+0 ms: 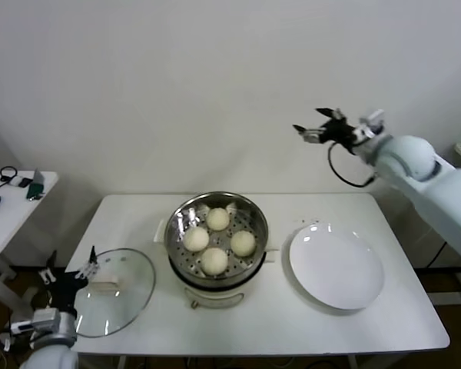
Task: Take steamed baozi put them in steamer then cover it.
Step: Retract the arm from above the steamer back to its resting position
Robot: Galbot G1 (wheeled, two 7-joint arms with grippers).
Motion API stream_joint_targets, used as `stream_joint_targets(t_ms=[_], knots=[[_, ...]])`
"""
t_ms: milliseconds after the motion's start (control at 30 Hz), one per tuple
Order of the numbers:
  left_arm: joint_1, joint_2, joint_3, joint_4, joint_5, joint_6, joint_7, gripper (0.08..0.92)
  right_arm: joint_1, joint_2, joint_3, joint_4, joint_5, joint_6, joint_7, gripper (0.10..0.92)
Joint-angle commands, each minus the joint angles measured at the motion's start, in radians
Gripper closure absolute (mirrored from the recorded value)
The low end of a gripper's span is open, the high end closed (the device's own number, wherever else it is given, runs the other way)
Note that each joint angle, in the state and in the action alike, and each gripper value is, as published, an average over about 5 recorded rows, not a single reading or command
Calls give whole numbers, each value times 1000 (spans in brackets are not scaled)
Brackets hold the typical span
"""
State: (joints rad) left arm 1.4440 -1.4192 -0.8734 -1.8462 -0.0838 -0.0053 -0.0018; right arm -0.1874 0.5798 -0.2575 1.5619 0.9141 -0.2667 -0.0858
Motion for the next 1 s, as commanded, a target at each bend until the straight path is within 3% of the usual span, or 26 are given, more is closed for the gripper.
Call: stream_joint_targets(t_ms=[33,200,400,500,633,833,1000], knots=[[-20,48,2,10,46,-57,-24,177,-947,-68,954,170,-40,117,78,203],[21,105,10,19,56,-73,-41,177,-1219,126,1172,217,-144,252,-5,203],[68,174,7,61,189,-144,-64,177,-1384,309,1204,227,-275,431,-82,203],[79,197,-6,93,377,-195,-123,177,-1433,379,1180,234,-316,473,-85,203],[114,234,-43,115,744,-221,-277,177,-1478,467,1114,241,-367,512,-54,203],[218,260,-73,86,1119,-93,-398,177,-1509,561,1014,224,-411,547,-11,203],[253,192,-48,87,1280,-15,-462,177,-1492,598,971,205,-447,552,27,203]])
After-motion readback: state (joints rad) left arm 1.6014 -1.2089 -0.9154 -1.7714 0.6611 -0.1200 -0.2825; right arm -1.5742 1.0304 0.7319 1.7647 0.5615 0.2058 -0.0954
